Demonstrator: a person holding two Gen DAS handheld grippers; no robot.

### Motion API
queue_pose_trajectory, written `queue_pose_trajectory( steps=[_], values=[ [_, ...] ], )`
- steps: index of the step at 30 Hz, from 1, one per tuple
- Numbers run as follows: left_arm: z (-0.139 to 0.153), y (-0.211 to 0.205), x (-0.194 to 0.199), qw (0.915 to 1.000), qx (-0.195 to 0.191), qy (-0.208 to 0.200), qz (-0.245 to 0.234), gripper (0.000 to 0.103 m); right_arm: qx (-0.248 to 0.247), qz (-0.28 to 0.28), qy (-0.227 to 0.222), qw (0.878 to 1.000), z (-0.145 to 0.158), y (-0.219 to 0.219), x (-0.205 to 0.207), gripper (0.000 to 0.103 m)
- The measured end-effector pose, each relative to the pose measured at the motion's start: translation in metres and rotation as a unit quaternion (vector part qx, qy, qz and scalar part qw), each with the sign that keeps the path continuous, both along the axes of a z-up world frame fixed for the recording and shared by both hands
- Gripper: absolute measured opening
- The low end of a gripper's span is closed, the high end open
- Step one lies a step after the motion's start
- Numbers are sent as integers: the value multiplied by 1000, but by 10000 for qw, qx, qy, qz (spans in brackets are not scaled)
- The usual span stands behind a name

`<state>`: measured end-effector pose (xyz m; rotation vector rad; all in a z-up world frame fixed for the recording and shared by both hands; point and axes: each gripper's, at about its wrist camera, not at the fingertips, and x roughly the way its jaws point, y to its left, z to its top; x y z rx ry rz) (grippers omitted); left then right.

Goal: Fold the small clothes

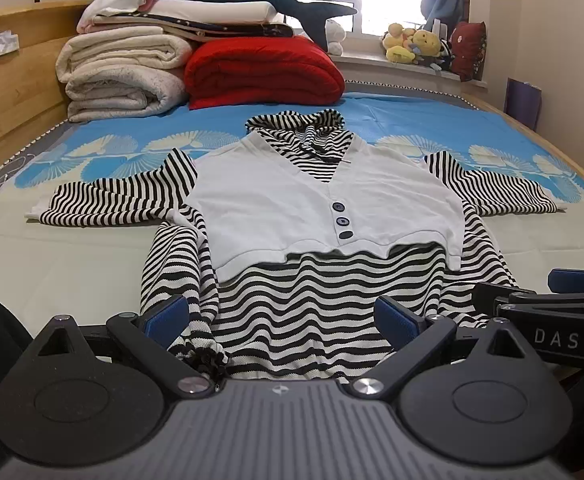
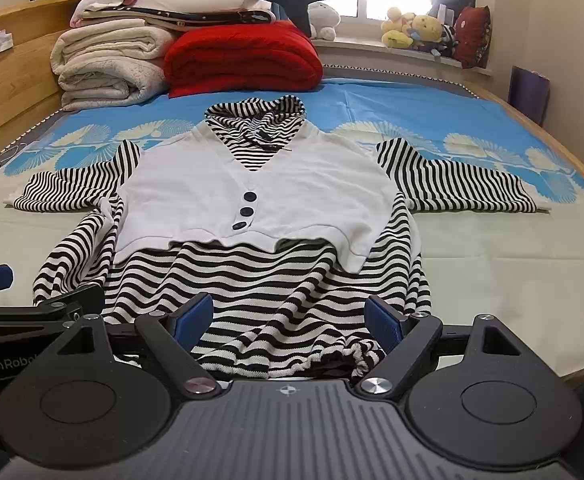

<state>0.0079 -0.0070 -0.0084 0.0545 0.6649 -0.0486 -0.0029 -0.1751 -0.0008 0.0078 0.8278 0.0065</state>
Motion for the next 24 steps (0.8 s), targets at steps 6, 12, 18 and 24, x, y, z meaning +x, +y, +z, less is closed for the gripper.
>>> queue_pose_trajectory(
  steps=[6,12,18,24],
  values=[
    [0,1,1,10000,-15,13,24,100,3,1,-5,10000,0,0,0,84],
    [0,1,1,10000,-16,15,26,100,3,3,-7,10000,0,0,0,84],
    [0,2,1,10000,-17,16,26,100,4,4,-5,10000,0,0,0,84],
    [0,2,0,10000,-16,17,25,100,4,9,-7,10000,0,0,0,84]
  ],
)
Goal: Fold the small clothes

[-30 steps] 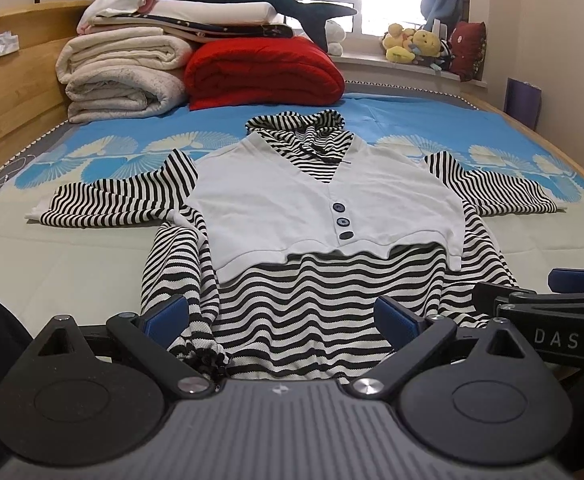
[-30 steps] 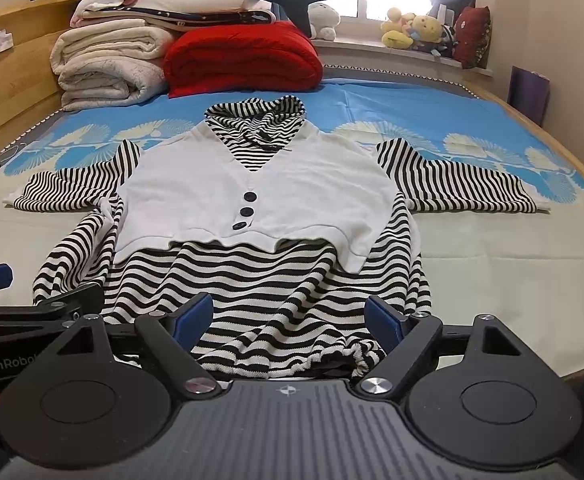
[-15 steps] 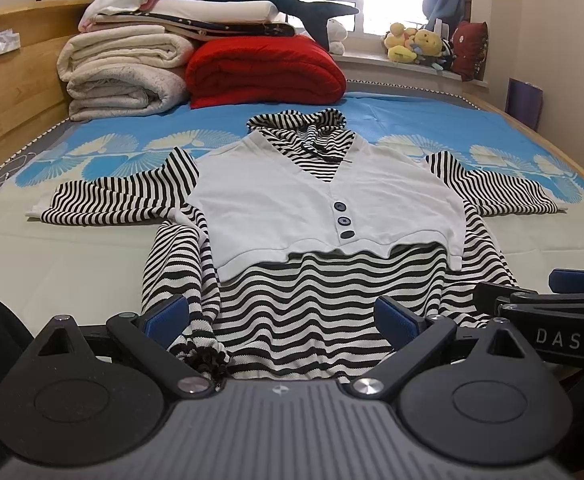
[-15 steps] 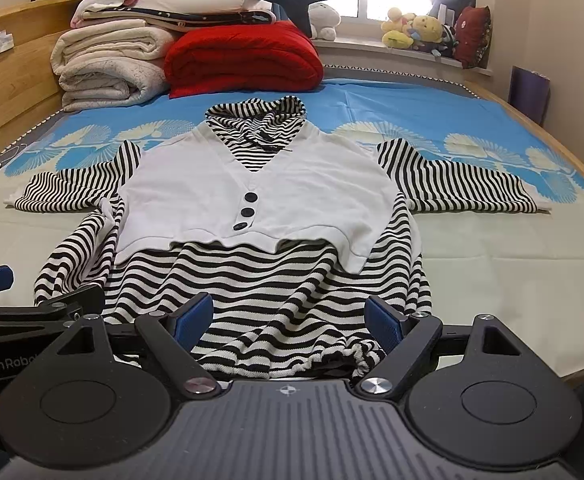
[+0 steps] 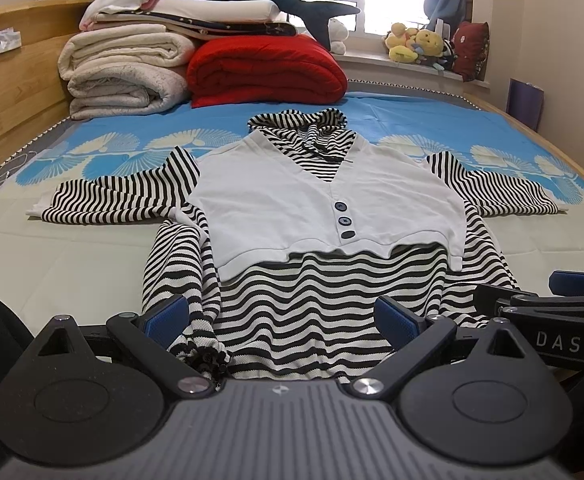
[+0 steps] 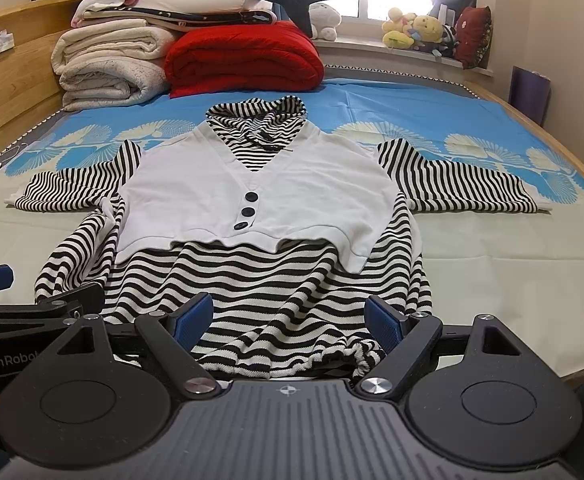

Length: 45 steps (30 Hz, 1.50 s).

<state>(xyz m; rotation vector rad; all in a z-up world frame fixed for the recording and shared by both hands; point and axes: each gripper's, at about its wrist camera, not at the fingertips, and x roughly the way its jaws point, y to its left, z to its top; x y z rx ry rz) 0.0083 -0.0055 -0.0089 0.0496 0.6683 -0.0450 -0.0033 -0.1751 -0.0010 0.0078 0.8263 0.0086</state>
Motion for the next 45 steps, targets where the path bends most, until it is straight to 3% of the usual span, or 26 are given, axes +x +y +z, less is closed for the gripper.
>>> queue_pose_trajectory(
  steps=[24,28,33,35,36,37,38,39,40,41,42,45],
  values=[
    [-1,5,3,9999,-38,63,69,100,-2,-33,-8,10000,-1,0,0,84],
    [1,22,31,9988,-41,315,385,100,21,-558,-182,9983,4,-21,7,81],
    [-14,49,88,9942,280,798,660,100,68,-1020,369,9941,-18,-57,47,77],
    [-29,65,109,9901,341,1186,665,97,28,-1231,618,9905,-35,-71,61,77],
    [-39,73,116,9883,354,1365,585,87,14,-1308,754,9885,-44,-76,65,75],
    [-50,81,119,9864,415,1500,525,63,17,-1368,940,9861,-55,-81,68,72],
    [-63,93,120,9824,535,1698,569,47,56,-1400,1108,9839,-64,-85,70,59],
    [-76,105,121,9750,596,1996,775,23,131,-1439,1290,9811,-74,-90,72,37],
    [-87,126,119,9640,336,2359,1178,23,214,-1497,1513,9768,-83,-94,71,24],
    [-89,141,114,9603,-90,2387,1441,23,314,-1581,1704,9721,-90,-99,70,8],
    [-87,149,110,9577,-349,2383,1574,23,467,-1641,1777,9692,-94,-103,68,6],
    [-75,146,105,9640,-79,2200,1489,25,303,-1794,1674,9690,-89,-105,62,2]
  ],
)
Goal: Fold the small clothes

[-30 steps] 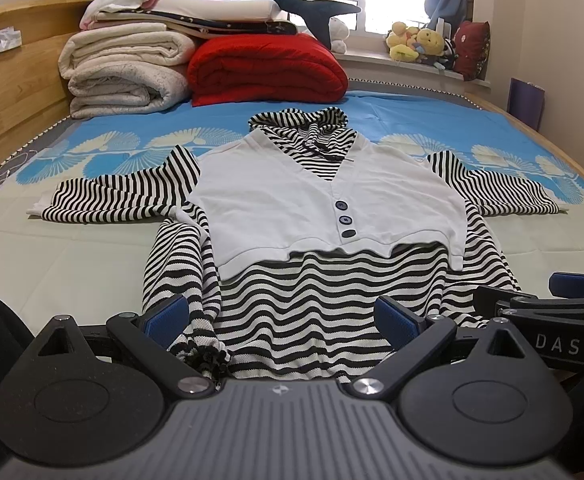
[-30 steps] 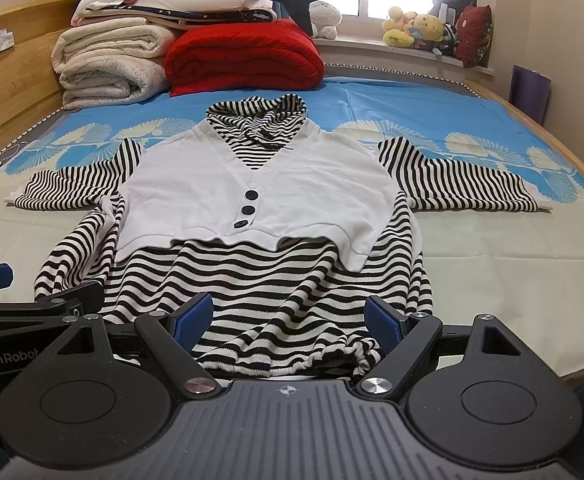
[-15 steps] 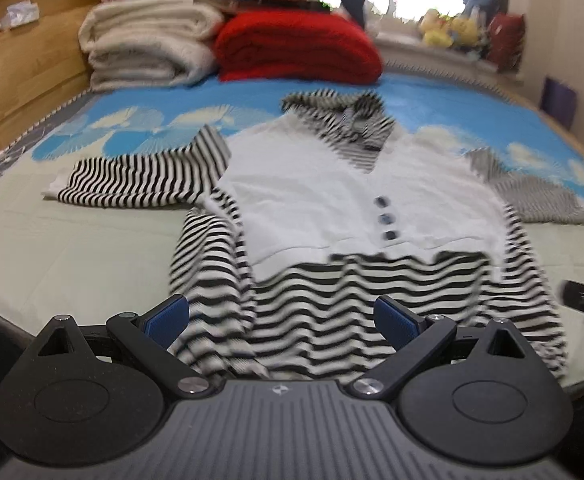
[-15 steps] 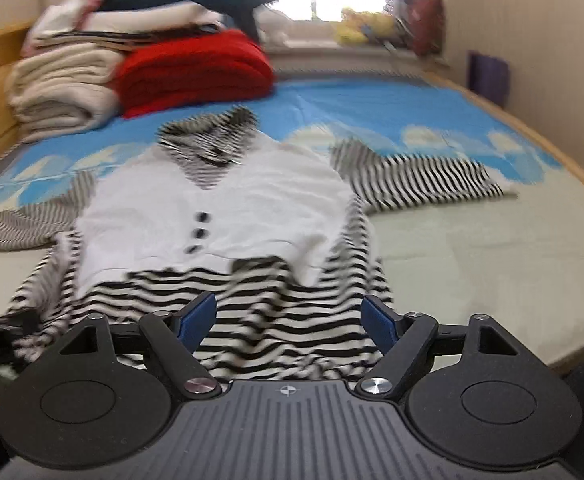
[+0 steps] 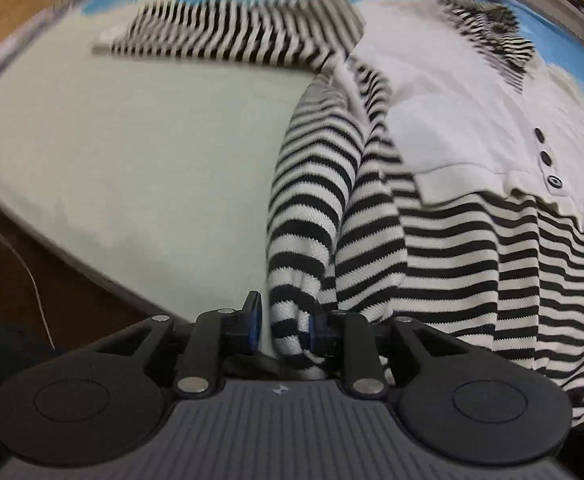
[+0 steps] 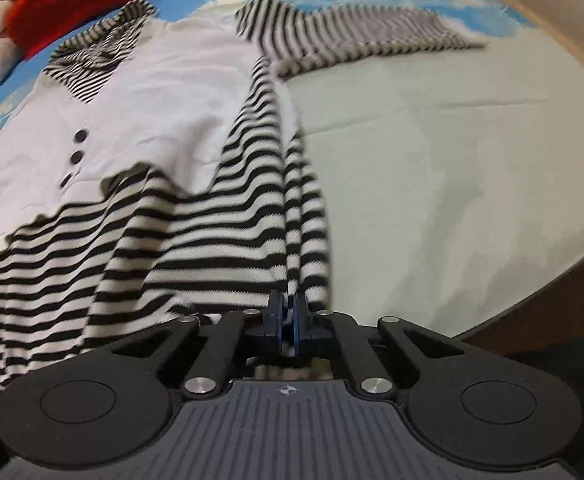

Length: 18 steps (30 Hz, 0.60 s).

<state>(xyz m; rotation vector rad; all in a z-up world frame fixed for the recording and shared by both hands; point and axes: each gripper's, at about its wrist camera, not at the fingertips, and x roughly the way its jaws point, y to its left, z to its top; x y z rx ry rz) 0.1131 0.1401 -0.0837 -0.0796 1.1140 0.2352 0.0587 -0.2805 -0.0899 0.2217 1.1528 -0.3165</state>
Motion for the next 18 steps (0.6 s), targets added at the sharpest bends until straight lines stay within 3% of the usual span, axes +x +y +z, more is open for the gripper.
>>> queue_pose_trajectory(
  steps=[2,4,6,8,10,11,14,15,17,18],
  values=[
    [6,-5,-5,9994,323,-75,-78,27,-533,-205,29,9984,5,-1,-5,0],
    [16,-5,-11,9992,306,-251,-29,30,-790,-490,150,9956,4,-11,-8,0],
    [31,-14,-18,9976,306,-605,-149,34,-398,-878,190,9952,2,-26,-15,0],
    [43,-25,-27,9935,390,-966,-448,37,277,-1120,-168,9932,7,-36,-22,3],
    [52,-36,-32,9890,375,-1229,-730,39,549,-988,-677,9913,19,-31,-25,5],
    [51,-39,-31,9882,310,-1263,-804,39,593,-888,-912,9901,26,-26,-25,13],
    [38,-38,-24,9929,117,-940,-724,39,747,-630,-1149,9886,32,-14,-17,54],
    [30,-36,-22,9959,120,-633,-643,39,791,-559,-998,9903,26,-12,-12,57],
    [14,-29,-18,9985,186,-100,-503,31,836,-325,-374,9953,9,-7,-8,51],
    [10,-26,-19,9988,201,52,-448,26,738,-211,-76,9970,0,-5,-5,27]
  ],
)
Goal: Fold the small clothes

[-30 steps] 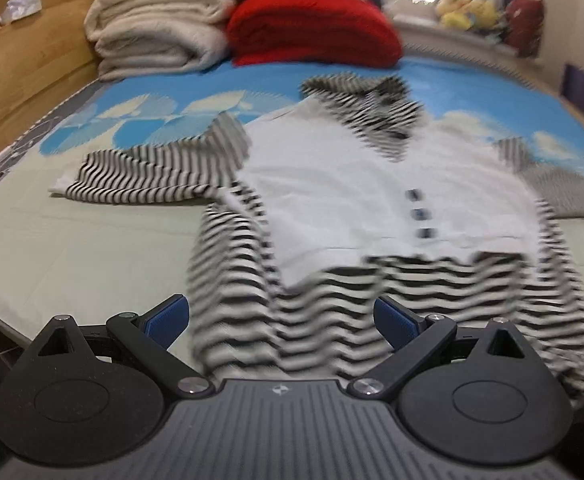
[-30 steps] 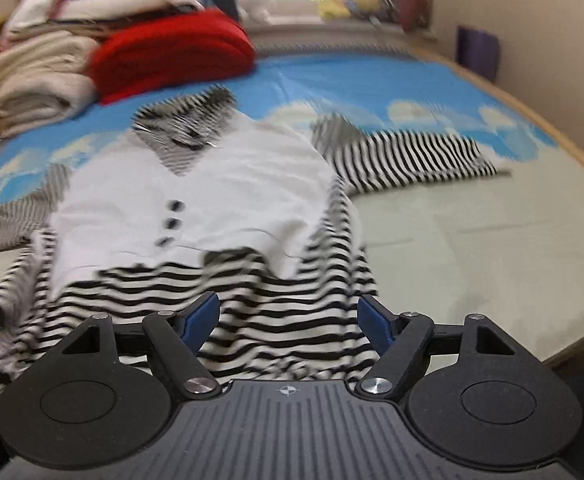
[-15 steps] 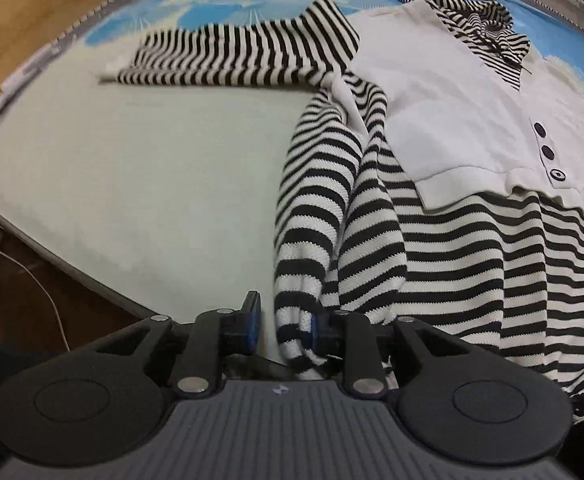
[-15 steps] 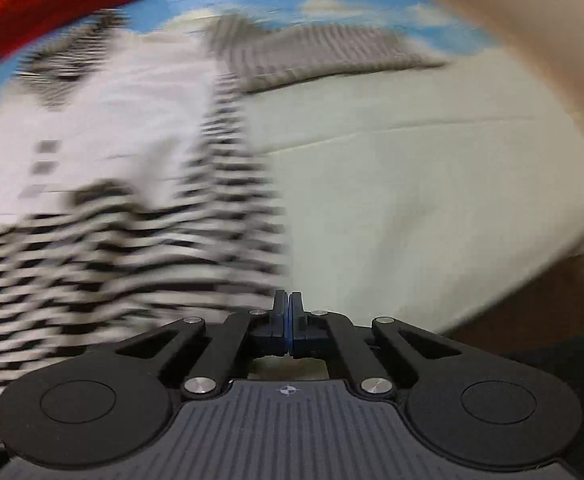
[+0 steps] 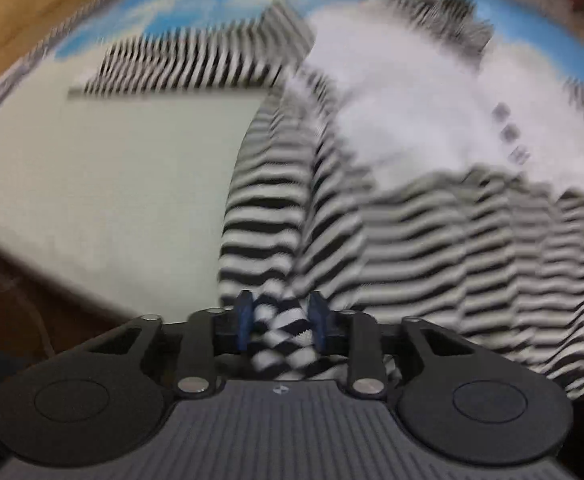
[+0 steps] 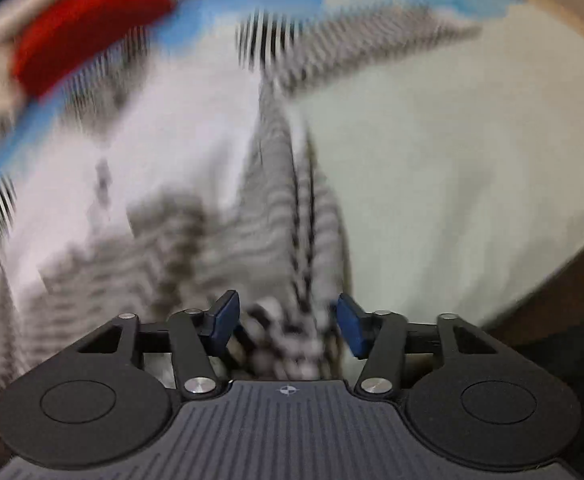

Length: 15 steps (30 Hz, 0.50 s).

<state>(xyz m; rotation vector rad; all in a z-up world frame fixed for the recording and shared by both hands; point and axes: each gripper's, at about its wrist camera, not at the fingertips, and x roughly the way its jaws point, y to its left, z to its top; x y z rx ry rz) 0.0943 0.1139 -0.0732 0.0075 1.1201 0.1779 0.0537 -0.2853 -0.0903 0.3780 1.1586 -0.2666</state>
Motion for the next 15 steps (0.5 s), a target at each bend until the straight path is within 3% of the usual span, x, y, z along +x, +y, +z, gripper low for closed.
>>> queue_pose_trajectory(
  steps=[1,3,6,10,11,14,15],
  values=[
    [1,3,-1,10000,-55,-34,29,25,-222,94,207,9995,-6,2,-1,22],
    [11,1,-2,9996,-79,-260,-31,25,-220,114,172,9995,-4,0,-3,12],
    [23,-10,-6,9971,189,-648,-361,25,-540,257,45,9982,3,3,-1,9],
    [14,-10,-3,9985,171,-406,-322,26,-601,170,112,9980,-4,3,-5,11],
    [14,-11,-3,9983,220,-421,-346,26,-632,168,115,9978,-3,5,-5,16],
    [23,-16,-4,9952,399,-715,-539,28,-881,-9,-107,9961,9,11,-13,50],
    [27,-17,-5,9938,411,-823,-618,28,-987,-18,-261,9948,14,13,-15,54]
  ],
)
